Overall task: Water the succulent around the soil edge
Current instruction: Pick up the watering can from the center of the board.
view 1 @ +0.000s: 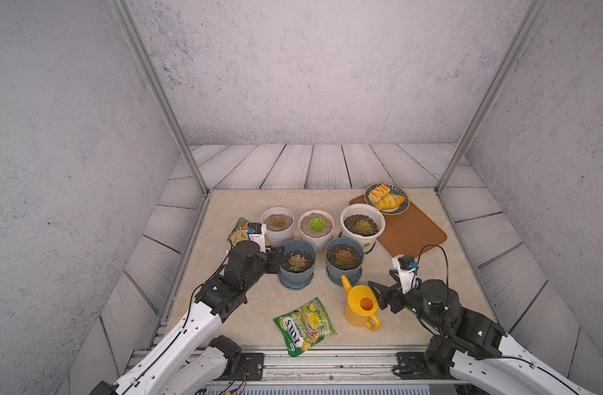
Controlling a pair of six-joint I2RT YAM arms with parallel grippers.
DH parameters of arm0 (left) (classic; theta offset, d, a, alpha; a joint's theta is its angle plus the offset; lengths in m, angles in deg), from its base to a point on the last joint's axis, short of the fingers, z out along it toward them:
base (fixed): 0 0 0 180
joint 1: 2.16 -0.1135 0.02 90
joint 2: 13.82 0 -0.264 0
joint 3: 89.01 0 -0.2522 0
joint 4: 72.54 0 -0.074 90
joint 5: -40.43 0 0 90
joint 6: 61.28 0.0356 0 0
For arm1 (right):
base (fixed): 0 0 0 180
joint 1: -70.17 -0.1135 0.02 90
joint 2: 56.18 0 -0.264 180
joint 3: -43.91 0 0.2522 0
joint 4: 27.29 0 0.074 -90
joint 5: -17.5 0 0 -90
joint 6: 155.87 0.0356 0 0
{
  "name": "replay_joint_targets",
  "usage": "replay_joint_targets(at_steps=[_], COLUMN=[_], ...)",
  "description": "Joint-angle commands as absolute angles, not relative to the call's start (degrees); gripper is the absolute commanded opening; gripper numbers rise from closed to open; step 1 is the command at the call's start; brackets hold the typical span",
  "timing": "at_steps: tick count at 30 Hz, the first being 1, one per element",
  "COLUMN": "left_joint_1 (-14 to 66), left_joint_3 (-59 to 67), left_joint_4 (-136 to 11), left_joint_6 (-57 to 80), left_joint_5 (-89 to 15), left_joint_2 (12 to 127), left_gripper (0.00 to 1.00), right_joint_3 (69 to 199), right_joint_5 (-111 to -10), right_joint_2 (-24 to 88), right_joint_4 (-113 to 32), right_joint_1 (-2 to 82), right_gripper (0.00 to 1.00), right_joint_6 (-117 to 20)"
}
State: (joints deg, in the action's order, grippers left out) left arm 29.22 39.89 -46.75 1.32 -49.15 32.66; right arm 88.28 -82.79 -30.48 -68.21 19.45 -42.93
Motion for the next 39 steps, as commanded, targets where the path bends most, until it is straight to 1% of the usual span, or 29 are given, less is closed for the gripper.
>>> replay_joint_targets(at_steps=[1, 5, 8, 15, 21, 26, 31, 37, 39], left_joint_1=[29.83, 30.1, 30.18, 30.27, 30.36, 30.36, 30.36, 30.36, 30.36], left_joint_3=[44.8, 48.04, 48.41, 48.93, 49.28, 49.65, 49.81, 49.9, 49.84], left_joint_4=[-52.77, -54.75, -54.03, -53.5, -53.39, -53.09, -53.29, -53.38, -53.39], left_joint_6=[3.09, 3.8, 3.44, 2.2, 1.91, 1.9, 1.91, 1.74, 1.74], left_joint_5=[-42.76, -41.78, -42.65, -42.94, -43.24, -43.95, -44.06, -44.03, -43.99], left_joint_2=[30.56, 28.78, 27.7, 25.43, 24.13, 23.09, 23.09, 23.27, 23.36], left_gripper=[0.5, 0.5, 0.5, 0.5, 0.5, 0.51, 0.51, 0.51, 0.51], right_joint_3=[86.99, 85.17, 83.93, 81.16, 80.08, 78.54, 78.85, 79.97, 80.3], right_joint_5=[-76.11, -75.81, -73.73, -74.22, -80.96, -89.43, -97.57, -101.65, -101.99], right_joint_2=[-33.16, -36.88, -38.46, -36.44, -33.85, -28.6, -26.23, -21.57, -20.4], right_joint_4=[-75.17, -77.69, -77.45, -77.88, -76.4, -75.21, -75.37, -75.16, -74.9], right_joint_1=[18.89, 18.23, 17.35, 13.32, 6.76, -0.21, -6.31, -9.48, -9.96], right_gripper=[0.81, 0.78, 0.75, 0.66, 0.61, 0.59, 0.57, 0.55, 0.5], right_joint_6=[-37.77, -36.46, -35.01, -31.02, -29.47, -26.77, -25.0, -23.77, -23.77])
